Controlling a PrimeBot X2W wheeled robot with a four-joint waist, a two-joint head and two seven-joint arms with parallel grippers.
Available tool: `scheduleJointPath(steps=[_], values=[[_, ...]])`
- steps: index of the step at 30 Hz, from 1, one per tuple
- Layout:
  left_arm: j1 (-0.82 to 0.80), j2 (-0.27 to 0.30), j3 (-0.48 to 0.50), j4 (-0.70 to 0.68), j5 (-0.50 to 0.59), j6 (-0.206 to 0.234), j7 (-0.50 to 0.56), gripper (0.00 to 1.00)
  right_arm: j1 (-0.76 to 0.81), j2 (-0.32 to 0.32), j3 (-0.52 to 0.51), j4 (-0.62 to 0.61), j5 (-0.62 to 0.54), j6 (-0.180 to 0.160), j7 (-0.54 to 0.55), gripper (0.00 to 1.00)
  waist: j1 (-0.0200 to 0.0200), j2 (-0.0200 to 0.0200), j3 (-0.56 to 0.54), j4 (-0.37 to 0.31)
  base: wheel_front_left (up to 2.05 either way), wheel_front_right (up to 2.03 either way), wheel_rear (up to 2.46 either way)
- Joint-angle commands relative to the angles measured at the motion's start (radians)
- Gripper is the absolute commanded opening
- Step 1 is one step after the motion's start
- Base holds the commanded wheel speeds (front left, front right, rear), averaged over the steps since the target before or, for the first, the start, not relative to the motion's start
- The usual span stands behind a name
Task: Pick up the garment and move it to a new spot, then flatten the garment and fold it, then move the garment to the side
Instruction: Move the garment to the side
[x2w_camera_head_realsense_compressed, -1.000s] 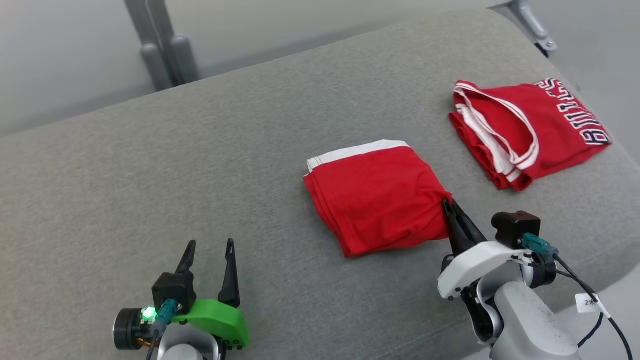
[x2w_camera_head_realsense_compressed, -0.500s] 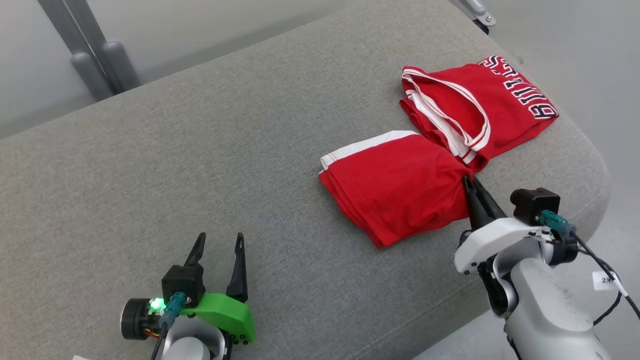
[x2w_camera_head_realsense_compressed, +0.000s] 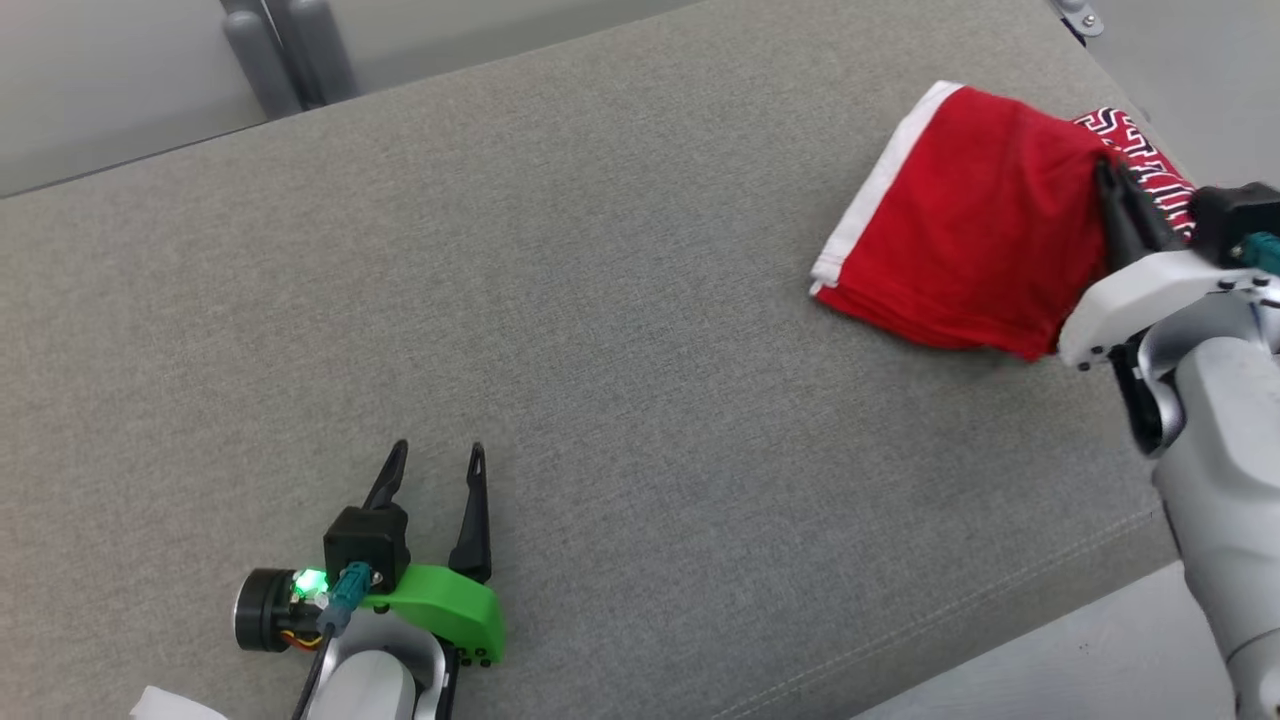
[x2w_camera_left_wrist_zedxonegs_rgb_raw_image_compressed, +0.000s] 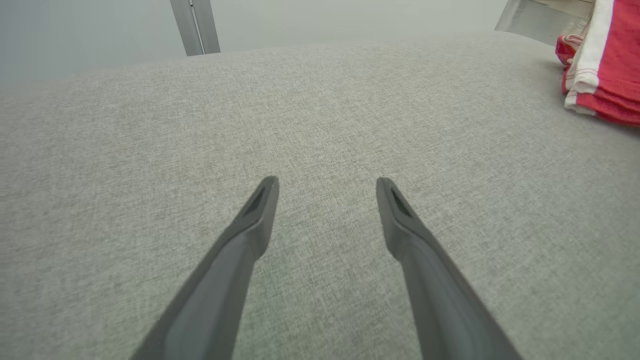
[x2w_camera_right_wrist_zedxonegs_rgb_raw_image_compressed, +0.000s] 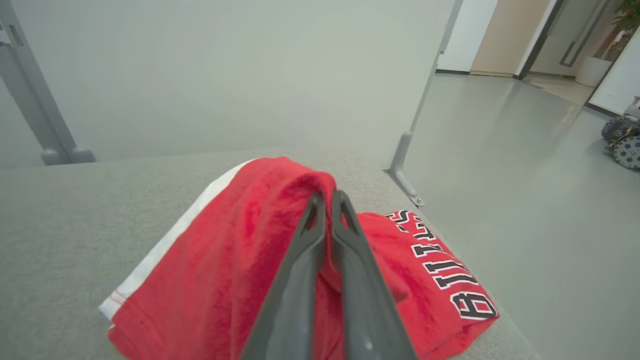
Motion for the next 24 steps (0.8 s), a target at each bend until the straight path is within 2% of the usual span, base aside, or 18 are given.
scheduleJointPath(steps=[1,7,12,14,20,24], values=[[-0.020,0.007,0.004,0.000,0.009,-0.005,0.000,1.00,-0.026,-0.022,-0.032,0.026,-0.018,0.000,-0.002,0.00,0.0000,0.0000,0.028,0.031,0.00,0.00,0.00],[-0.034,0.007,0.009,0.000,0.030,-0.013,0.001,1.00,-0.055,-0.076,-0.234,0.135,-0.119,0.000,-0.002,0.00,0.0000,0.0000,0.054,0.069,0.00,0.00,0.00],[-0.039,0.007,0.016,0.002,0.032,-0.012,0.001,1.00,-0.033,-0.081,-0.404,0.172,-0.232,0.000,-0.002,0.00,0.0000,0.0000,0.065,0.088,0.00,0.00,0.00],[-0.040,0.007,0.019,0.002,0.036,-0.015,0.001,1.00,-0.024,-0.078,-0.478,0.172,-0.295,0.000,-0.002,1.00,0.0000,0.0000,0.066,0.094,0.00,0.00,0.00],[-0.038,0.007,0.028,-0.001,0.029,-0.007,0.001,1.00,-0.019,-0.033,-0.631,0.130,-0.407,0.000,-0.002,1.00,0.0000,0.0000,0.063,0.102,0.00,0.00,0.00],[-0.028,0.007,0.053,-0.003,0.017,-0.001,0.001,1.00,-0.016,0.009,-0.656,0.076,-0.430,0.000,-0.002,1.00,0.0000,0.0000,0.058,0.102,0.00,0.00,0.00]])
